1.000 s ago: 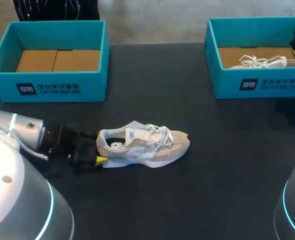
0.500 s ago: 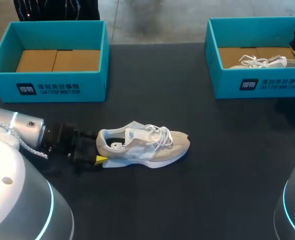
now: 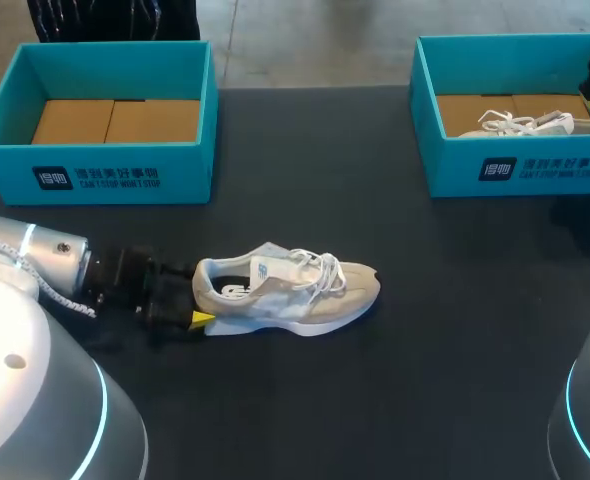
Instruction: Take the shoe out of the shoebox, open the shoe tongue, remove and reinsert the insole, then place the shoe into the shoebox
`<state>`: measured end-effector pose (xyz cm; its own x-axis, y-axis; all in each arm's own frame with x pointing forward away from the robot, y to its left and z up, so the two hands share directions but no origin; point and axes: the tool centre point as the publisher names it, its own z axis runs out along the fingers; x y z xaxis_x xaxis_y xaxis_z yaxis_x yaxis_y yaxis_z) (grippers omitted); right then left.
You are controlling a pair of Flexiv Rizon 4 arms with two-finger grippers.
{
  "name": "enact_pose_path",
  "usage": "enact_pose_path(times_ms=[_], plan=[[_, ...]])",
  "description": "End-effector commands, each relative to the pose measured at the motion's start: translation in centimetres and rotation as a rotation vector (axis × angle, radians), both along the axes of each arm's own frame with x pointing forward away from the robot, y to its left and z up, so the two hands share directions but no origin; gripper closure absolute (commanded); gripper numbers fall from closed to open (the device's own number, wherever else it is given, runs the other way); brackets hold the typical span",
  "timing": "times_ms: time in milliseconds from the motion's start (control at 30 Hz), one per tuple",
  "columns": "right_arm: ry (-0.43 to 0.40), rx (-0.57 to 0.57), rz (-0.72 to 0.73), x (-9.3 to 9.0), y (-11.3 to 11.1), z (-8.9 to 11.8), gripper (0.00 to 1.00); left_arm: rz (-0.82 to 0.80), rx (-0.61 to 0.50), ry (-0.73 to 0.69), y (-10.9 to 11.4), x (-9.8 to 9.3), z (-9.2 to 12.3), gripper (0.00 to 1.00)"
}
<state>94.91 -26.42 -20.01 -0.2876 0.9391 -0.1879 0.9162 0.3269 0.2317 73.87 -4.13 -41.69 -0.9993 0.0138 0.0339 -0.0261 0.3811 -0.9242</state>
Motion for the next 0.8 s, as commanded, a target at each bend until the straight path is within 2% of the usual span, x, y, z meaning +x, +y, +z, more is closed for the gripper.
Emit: enact_pose_path(times_ms=[33, 200, 400, 533, 800], plan=[[0.0, 0.001, 0.001, 0.0, 0.0, 0.0, 0.0, 0.0, 0.002, 0.0, -0.1, 0.0, -0.3, 1.0], [0.0, 0.001, 0.001, 0.0, 0.0, 0.0, 0.0, 0.0, 0.002, 0.0, -0.1, 0.0, -0.3, 1.0], [0.047, -0.027, -0.093, -0.4, 4.6, 0.1, 0.0, 0.0, 0.002, 0.0, -0.1, 0.0, -0.3, 1.0], [0.035, -0.042, -0.135, -1.1, 7.3, 0.7, 0.0, 0.0, 0.002, 0.0, -0.1, 0.0, -0.3, 1.0], [0.021, 0.009, -0.244, -3.6, 12.3, 1.7, 0.0, 0.0, 0.002, 0.0, -0.1, 0.0, -0.3, 1.0]])
